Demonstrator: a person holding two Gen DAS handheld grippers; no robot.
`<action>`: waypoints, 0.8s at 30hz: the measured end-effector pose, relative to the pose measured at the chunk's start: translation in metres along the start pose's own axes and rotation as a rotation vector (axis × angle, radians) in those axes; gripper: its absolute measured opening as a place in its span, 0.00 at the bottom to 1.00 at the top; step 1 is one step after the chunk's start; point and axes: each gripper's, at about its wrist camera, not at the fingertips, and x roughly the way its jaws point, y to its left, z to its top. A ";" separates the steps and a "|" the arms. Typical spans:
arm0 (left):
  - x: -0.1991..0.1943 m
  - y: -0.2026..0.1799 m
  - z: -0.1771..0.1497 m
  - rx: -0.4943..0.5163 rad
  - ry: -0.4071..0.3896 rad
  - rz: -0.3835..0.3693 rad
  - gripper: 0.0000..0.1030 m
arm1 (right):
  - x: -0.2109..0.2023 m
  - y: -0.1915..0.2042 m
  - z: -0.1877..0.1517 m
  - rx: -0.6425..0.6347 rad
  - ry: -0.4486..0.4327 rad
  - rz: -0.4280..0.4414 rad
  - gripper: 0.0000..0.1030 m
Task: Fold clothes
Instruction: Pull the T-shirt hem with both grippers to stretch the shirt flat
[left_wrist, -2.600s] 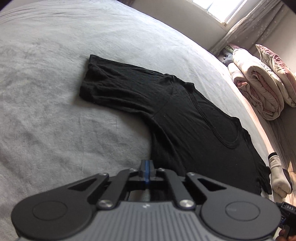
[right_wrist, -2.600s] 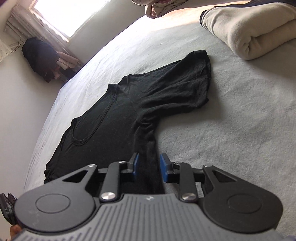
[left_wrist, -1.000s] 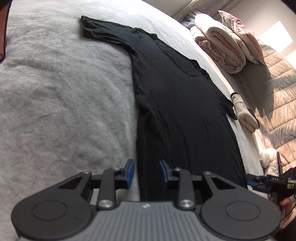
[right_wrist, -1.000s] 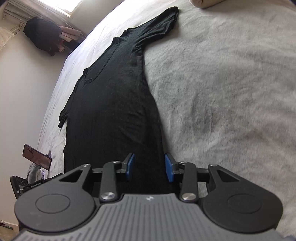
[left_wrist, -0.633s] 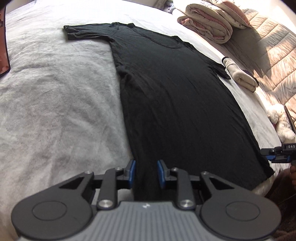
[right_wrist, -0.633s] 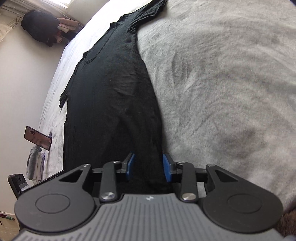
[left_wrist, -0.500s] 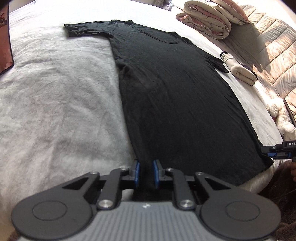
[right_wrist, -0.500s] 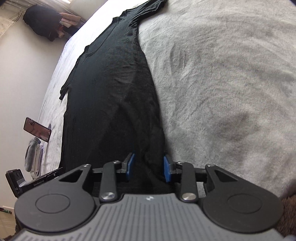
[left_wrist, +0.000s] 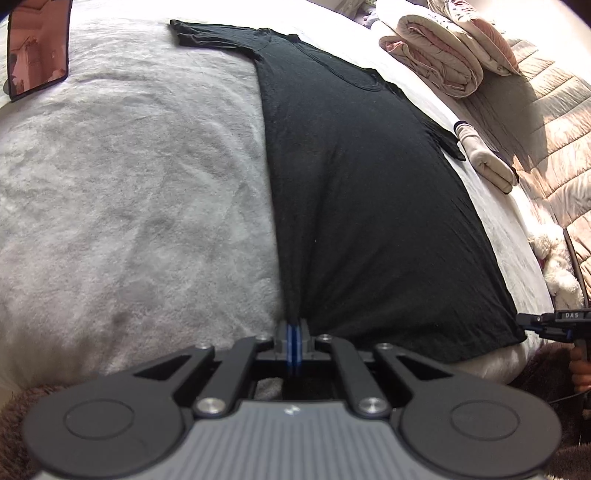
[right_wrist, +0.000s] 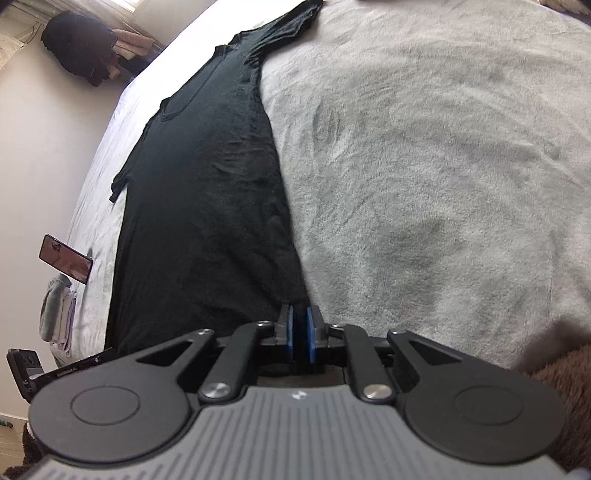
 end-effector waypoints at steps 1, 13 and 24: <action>0.000 0.001 0.000 -0.007 0.008 -0.011 0.03 | 0.000 -0.001 -0.002 0.006 -0.005 0.001 0.16; 0.010 -0.001 -0.014 -0.028 0.062 -0.097 0.05 | 0.004 0.005 -0.032 -0.006 -0.058 0.075 0.48; -0.035 -0.008 -0.011 -0.061 -0.016 -0.164 0.02 | -0.042 0.020 -0.032 -0.069 -0.090 0.145 0.07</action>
